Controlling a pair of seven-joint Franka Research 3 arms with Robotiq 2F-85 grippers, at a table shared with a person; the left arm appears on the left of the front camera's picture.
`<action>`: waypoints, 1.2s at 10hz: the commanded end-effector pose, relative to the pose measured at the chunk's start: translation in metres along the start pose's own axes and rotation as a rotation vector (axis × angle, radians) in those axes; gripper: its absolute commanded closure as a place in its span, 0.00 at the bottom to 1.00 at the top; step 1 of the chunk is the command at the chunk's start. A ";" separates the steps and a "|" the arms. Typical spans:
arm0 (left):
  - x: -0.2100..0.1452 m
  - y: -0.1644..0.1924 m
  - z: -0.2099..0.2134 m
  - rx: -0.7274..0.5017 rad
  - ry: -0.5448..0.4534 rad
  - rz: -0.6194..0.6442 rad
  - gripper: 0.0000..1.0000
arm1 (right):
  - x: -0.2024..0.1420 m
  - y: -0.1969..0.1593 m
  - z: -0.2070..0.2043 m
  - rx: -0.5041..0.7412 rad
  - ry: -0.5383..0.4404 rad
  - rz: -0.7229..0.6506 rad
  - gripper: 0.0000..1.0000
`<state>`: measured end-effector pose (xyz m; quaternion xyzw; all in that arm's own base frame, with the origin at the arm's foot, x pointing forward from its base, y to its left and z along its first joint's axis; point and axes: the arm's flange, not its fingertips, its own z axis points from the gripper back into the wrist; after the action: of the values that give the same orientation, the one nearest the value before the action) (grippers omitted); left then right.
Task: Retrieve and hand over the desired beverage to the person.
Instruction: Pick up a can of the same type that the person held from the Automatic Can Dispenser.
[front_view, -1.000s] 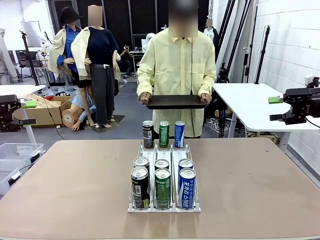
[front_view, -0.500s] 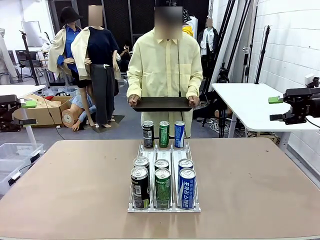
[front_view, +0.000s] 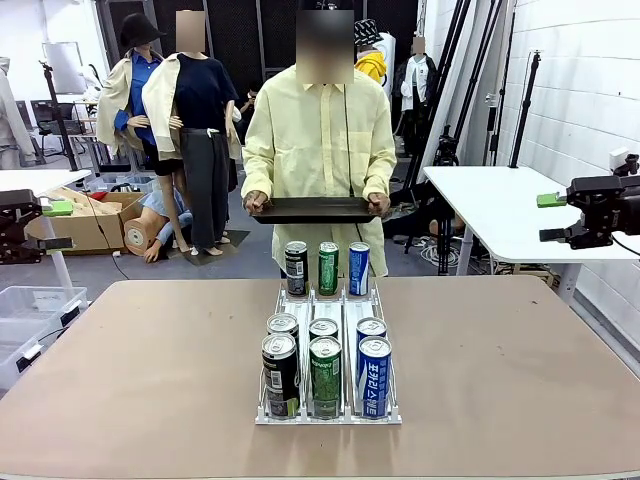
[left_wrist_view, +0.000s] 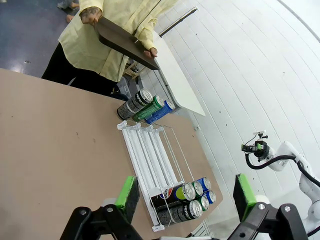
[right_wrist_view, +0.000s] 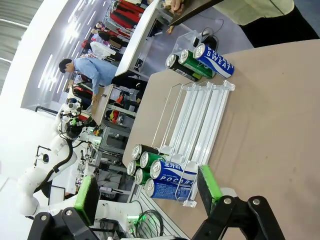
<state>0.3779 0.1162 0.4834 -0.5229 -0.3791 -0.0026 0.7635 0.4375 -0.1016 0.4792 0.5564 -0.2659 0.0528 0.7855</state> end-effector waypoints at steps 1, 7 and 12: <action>0.000 0.000 0.001 0.001 -0.002 0.006 0.00 | 0.001 0.001 0.000 0.010 0.004 -0.003 0.00; 0.000 0.000 0.001 0.001 -0.002 0.006 0.00 | 0.001 0.001 0.000 0.010 0.004 -0.003 0.00; 0.000 0.000 0.001 0.001 -0.002 0.006 0.00 | 0.001 0.001 0.000 0.010 0.004 -0.003 0.00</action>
<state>0.3779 0.1162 0.4834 -0.5229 -0.3791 -0.0026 0.7635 0.4375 -0.1016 0.4792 0.5564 -0.2659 0.0528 0.7855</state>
